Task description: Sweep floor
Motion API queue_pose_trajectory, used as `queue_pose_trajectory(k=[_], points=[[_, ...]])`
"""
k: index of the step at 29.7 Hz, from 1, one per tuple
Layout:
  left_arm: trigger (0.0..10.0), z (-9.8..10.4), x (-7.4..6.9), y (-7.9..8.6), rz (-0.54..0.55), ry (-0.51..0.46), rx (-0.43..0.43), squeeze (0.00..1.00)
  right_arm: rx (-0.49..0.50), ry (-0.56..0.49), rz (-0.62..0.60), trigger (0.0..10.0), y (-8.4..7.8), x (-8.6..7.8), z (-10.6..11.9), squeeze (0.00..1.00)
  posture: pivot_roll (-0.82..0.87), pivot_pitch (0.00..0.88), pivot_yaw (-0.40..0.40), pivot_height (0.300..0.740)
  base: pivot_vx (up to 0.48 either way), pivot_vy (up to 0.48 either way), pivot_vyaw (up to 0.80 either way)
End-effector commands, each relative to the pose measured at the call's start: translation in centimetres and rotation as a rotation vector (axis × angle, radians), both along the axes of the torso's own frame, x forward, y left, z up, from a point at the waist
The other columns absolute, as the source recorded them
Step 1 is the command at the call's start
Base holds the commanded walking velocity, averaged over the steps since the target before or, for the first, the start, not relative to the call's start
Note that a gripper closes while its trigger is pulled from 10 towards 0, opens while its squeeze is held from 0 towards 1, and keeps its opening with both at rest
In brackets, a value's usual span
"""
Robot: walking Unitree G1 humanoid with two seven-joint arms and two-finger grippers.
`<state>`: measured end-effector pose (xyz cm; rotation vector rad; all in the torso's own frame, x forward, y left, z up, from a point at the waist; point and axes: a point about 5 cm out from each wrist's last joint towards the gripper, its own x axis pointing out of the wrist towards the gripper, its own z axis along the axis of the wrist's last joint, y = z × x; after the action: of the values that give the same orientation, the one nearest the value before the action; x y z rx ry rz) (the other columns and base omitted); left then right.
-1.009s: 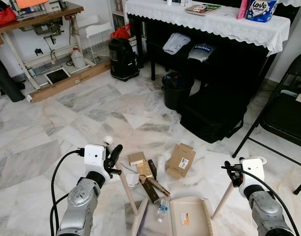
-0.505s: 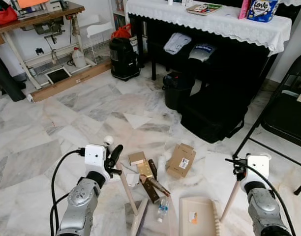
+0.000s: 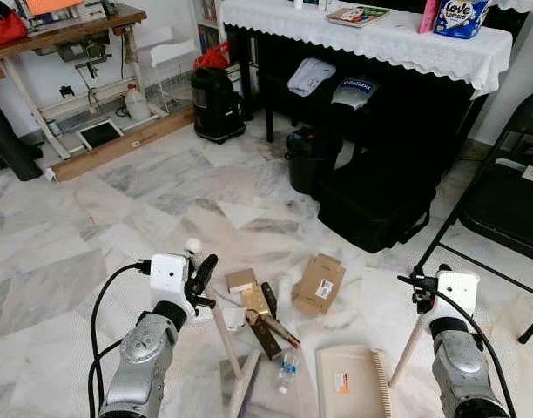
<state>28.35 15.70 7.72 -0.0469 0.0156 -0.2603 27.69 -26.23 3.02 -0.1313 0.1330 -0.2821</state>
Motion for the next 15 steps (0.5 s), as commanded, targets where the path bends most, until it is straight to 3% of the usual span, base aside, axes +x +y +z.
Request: queue_pose_trajectory(k=[1,8,15], points=[[10.0,0.87,0.45,0.18,0.001,-0.033,0.016,0.0,0.028,-0.032,-0.012,10.0,0.3,0.47,0.42,0.0,0.1,0.0,0.04,0.74,0.0,0.0,0.0],[10.0,0.77,0.43,-0.02,-0.004,-0.029,0.015,0.0,0.041,-0.041,-0.026,10.0,0.01,0.82,0.8,0.0,0.1,0.0,0.039,0.74,0.0,0.0,0.0],[10.0,0.69,0.34,-0.07,-0.008,-0.025,0.016,0.0,0.062,0.016,-0.034,10.0,-0.23,0.29,-0.07,0.0,0.1,0.0,0.037,0.74,0.0,0.0,0.0]])
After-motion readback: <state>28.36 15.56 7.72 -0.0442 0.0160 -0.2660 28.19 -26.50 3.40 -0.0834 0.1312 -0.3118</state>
